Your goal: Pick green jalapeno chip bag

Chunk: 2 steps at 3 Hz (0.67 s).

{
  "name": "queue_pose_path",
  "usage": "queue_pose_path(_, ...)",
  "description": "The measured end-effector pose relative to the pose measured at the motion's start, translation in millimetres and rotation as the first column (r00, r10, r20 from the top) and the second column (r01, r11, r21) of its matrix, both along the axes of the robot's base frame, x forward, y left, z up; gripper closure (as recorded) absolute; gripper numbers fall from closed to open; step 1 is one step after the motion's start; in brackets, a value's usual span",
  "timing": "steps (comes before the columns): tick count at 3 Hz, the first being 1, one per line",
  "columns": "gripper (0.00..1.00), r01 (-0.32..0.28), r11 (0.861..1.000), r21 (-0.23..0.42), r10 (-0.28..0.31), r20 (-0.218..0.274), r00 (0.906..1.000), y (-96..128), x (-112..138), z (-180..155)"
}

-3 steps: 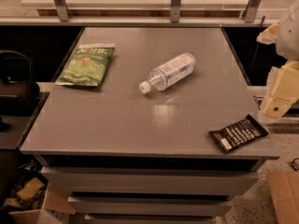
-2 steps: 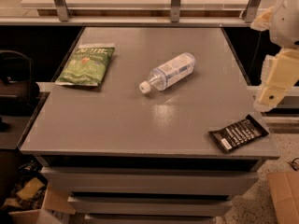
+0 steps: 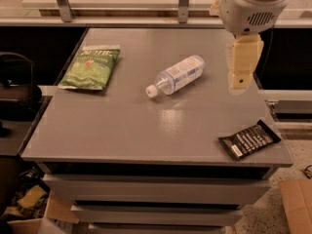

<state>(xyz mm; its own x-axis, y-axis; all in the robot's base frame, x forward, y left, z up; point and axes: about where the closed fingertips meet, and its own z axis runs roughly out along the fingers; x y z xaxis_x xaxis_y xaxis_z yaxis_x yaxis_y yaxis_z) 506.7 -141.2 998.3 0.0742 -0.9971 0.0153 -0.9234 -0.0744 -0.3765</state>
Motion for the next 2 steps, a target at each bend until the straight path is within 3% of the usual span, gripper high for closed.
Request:
queue_pose_path(1,0.0,-0.114,0.99,-0.086,0.113,-0.013,0.9935,43,24,-13)
queue_pose_path(2,0.0,-0.149,0.983,-0.108,0.149,-0.003,0.9888,60,32,-14)
